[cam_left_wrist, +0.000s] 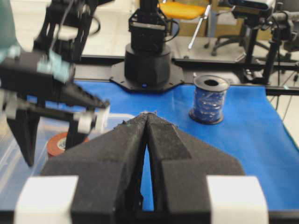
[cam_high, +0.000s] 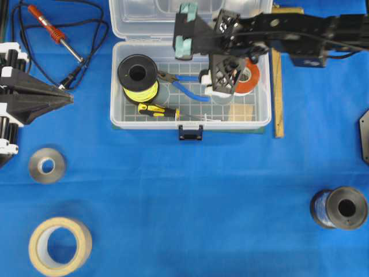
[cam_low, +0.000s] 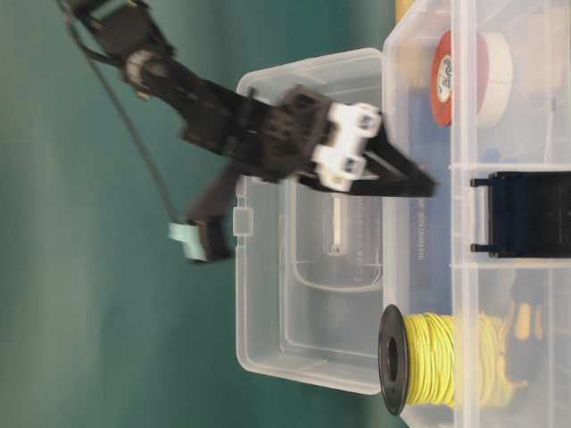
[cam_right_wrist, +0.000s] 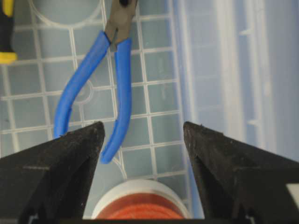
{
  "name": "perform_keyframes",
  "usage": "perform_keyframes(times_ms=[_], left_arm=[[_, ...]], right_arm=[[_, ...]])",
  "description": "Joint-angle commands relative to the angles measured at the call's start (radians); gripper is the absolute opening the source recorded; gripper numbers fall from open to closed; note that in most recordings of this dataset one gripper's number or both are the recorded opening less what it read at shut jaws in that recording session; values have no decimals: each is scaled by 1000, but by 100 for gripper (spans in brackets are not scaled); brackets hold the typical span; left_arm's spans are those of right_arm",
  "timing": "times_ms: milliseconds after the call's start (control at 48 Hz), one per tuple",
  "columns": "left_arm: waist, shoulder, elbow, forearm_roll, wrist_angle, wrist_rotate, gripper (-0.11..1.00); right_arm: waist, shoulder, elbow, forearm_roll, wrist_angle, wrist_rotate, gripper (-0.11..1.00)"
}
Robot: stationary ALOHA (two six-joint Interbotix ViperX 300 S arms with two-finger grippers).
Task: Pick the nipper from the toolbox among several items.
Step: 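Lower the right gripper and close it on the blue pliers handle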
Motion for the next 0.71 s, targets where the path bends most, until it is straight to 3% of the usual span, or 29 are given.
perform_keyframes(times_ms=[0,313,417,563,688], left_arm=[[0,8,-17,0,-3,0,0],[23,8,-15,-2,6,-5,0],[31,8,-15,-2,8,-8,0],[31,8,-15,-2,14,-9,0],[31,8,-15,-2,15,-9,0]], right_arm=[[-2,8,-25,8,-25,-2,69],[-2,112,-25,25,-95,-2,64],[-2,121,-25,25,-103,-3,50],[0,118,-25,25,-101,-6,13],[-2,97,-25,25,-101,-6,13]])
